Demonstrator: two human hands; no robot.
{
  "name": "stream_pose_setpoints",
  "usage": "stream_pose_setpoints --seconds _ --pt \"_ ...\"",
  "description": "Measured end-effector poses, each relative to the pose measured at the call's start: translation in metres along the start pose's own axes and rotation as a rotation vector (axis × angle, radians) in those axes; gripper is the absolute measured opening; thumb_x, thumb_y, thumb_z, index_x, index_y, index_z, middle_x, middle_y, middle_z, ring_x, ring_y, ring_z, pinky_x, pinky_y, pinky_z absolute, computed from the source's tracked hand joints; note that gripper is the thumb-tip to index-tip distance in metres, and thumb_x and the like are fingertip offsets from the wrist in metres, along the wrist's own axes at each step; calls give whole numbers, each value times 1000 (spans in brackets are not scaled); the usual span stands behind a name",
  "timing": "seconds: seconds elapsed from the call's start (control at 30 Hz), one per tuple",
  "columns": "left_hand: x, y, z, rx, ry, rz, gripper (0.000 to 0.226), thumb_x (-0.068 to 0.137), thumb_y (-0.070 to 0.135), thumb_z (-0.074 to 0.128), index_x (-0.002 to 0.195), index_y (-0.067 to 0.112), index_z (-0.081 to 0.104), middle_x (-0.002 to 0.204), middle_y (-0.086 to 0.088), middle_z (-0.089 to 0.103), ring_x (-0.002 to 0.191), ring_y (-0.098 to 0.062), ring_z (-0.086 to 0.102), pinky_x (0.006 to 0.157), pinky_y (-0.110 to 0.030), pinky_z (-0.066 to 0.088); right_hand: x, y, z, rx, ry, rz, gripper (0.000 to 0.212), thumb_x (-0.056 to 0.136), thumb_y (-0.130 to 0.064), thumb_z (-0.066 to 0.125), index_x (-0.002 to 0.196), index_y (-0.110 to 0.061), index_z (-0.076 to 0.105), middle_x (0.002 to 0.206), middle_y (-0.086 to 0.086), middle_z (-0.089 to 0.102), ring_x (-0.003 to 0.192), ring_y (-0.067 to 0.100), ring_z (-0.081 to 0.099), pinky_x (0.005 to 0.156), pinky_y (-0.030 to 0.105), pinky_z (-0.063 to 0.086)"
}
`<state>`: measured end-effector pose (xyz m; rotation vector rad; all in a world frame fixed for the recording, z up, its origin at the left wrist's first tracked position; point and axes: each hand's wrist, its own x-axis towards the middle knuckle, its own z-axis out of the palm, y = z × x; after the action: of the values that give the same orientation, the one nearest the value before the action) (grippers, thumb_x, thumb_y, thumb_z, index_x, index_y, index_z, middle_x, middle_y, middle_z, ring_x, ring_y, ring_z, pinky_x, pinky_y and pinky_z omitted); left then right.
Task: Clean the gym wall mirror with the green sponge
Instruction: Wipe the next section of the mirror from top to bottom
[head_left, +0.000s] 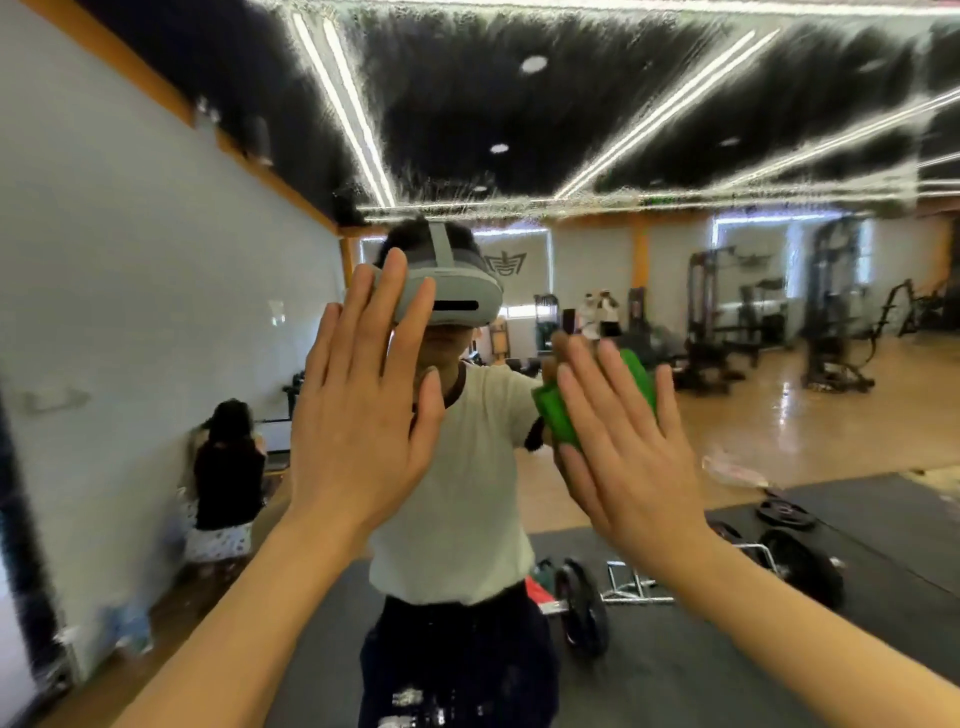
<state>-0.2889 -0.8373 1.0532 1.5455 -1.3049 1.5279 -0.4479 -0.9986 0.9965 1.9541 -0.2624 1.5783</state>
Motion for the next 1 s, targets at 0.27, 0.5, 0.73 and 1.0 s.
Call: stream_pose_setpoints --seconds 0.27,0.5,0.73,1.0 --pt "2 5 -4 -60 3 -23 60 99 23 40 157 8 31 167 -13 20 156 -20 4 127 -34 -1 57 41 -11 3 -9 -32 55 107 -29 30 157 -7 24 165 12 19 153 24 12 126 41 -6" --pt "22 62 16 -187 23 61 58 99 13 47 155 7 34 165 -10 26 155 -19 12 128 -38 6 -2 18 -5 6 -25 128 56 110 -32 19 159 -7 14 168 10 9 156 25 5 126 46 -3" --pt "24 74 37 -141 31 73 59 98 12 47 155 4 34 165 -9 26 155 -21 17 128 -36 7 24 54 -11 -14 -7 12 53 108 -29 29 156 -7 26 165 10 21 154 22 11 126 41 -3" --pt "24 75 37 -87 -3 59 57 102 22 35 156 5 33 165 -10 26 155 -20 15 128 -37 9 -11 40 -10 48 -5 222 55 109 -32 21 159 -7 19 168 8 12 156 24 7 126 44 -4"
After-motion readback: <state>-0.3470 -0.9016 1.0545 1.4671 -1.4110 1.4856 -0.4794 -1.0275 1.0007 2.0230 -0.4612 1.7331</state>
